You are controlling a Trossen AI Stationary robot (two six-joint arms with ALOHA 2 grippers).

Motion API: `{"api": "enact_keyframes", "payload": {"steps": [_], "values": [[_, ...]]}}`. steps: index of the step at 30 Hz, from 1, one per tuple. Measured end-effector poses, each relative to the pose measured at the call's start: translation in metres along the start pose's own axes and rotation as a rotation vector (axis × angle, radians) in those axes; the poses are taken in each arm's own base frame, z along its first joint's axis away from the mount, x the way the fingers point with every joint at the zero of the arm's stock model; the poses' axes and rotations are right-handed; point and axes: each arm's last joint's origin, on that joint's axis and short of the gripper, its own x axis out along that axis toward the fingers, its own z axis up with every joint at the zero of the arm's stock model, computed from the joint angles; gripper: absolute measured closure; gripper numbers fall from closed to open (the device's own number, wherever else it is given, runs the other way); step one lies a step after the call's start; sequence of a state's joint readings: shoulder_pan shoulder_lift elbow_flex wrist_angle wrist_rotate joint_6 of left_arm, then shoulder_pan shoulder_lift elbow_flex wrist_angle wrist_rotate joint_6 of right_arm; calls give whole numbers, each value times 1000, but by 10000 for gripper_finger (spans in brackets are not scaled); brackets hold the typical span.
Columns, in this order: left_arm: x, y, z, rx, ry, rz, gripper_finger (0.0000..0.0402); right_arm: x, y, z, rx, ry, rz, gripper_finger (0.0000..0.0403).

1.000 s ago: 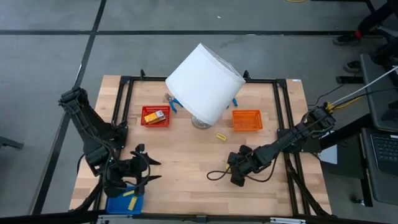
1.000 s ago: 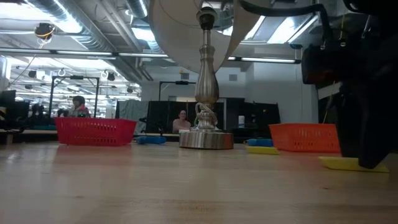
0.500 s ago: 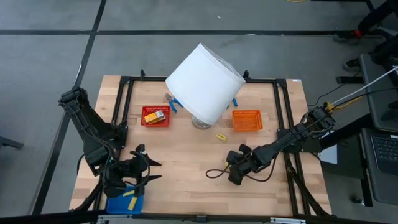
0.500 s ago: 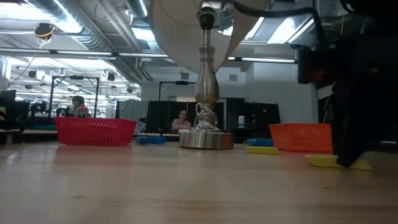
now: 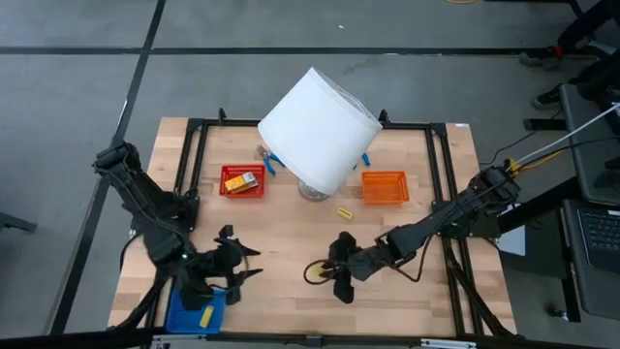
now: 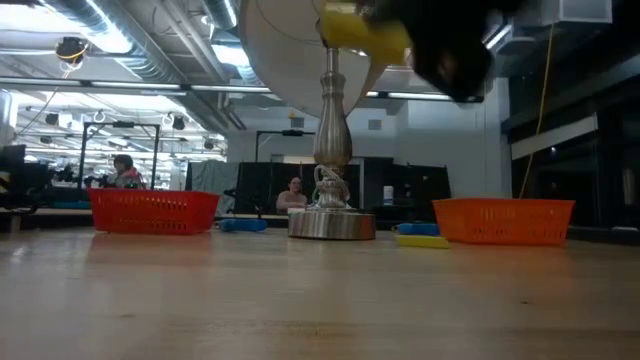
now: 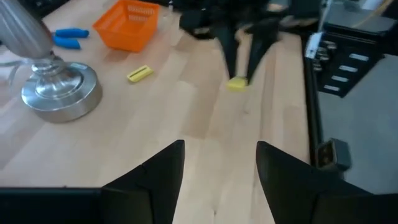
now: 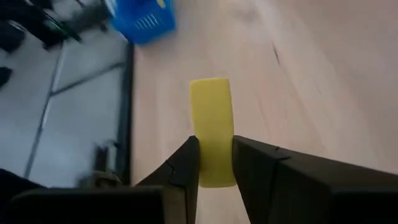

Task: Pick & Place School Supplies
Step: Put the yellow eraser into the blue bin

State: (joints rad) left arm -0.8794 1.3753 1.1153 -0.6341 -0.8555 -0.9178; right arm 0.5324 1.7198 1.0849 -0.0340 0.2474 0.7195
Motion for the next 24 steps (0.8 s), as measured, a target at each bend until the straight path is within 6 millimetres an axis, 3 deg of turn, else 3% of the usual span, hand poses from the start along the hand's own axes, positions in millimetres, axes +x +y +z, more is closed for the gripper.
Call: {"api": "enact_keyframes", "payload": {"steps": [4, 8, 16, 24], "values": [[25, -4, 8, -140, -3, -13, 195, -5, 7, 26, -75, -69, -34, 320], [48, 5, 25, -436, 2, -24, 181, -10, 7, 47, -132, -103, -106, 320], [69, 21, 51, -738, -6, -83, 174, -10, -3, 53, -188, -83, -190, 320], [83, 36, 61, -768, 31, -84, 176, -10, -6, 56, -187, -107, -223, 321]]}}
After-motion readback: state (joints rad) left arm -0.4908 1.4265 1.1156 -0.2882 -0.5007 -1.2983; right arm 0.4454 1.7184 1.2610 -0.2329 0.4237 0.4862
